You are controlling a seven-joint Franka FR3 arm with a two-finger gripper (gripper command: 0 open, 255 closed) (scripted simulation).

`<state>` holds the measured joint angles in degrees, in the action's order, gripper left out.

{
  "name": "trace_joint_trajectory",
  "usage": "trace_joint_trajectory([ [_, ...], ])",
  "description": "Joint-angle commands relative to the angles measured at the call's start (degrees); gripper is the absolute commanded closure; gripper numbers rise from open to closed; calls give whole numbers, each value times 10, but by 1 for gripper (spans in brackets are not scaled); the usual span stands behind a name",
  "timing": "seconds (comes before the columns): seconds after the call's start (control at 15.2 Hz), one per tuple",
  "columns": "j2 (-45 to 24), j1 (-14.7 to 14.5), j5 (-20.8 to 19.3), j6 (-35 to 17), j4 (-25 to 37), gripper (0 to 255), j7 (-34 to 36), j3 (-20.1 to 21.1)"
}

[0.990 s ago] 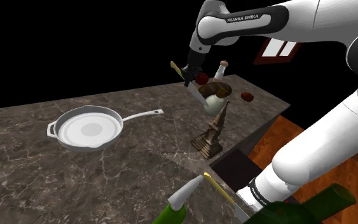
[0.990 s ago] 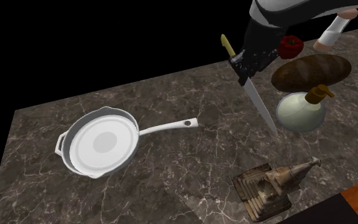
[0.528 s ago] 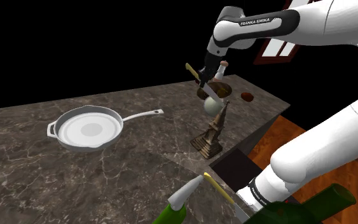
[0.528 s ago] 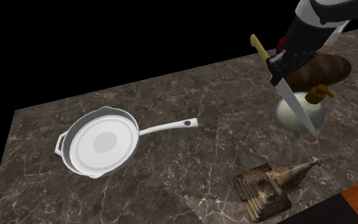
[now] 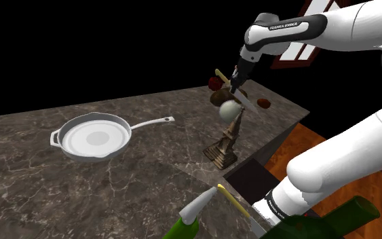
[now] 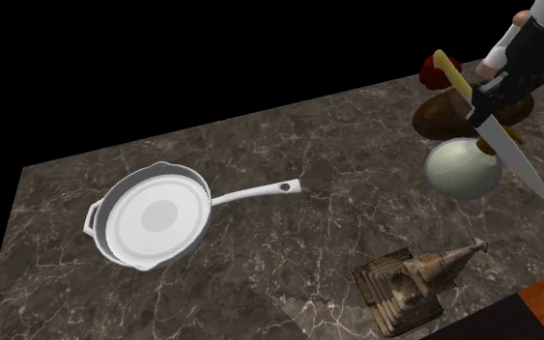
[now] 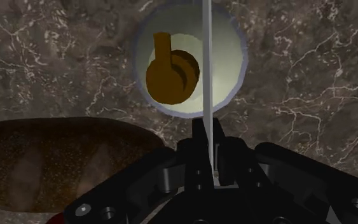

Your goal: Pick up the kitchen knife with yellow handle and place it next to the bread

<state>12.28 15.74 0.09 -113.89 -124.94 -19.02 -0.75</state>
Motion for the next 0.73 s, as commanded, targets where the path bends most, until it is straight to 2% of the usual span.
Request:
trace_joint_trajectory([
  [0.0,4,12,-4,-2,-6,255,-30,-18],
  [0.66,-36,72,-13,2,38,255,-171,-105],
])
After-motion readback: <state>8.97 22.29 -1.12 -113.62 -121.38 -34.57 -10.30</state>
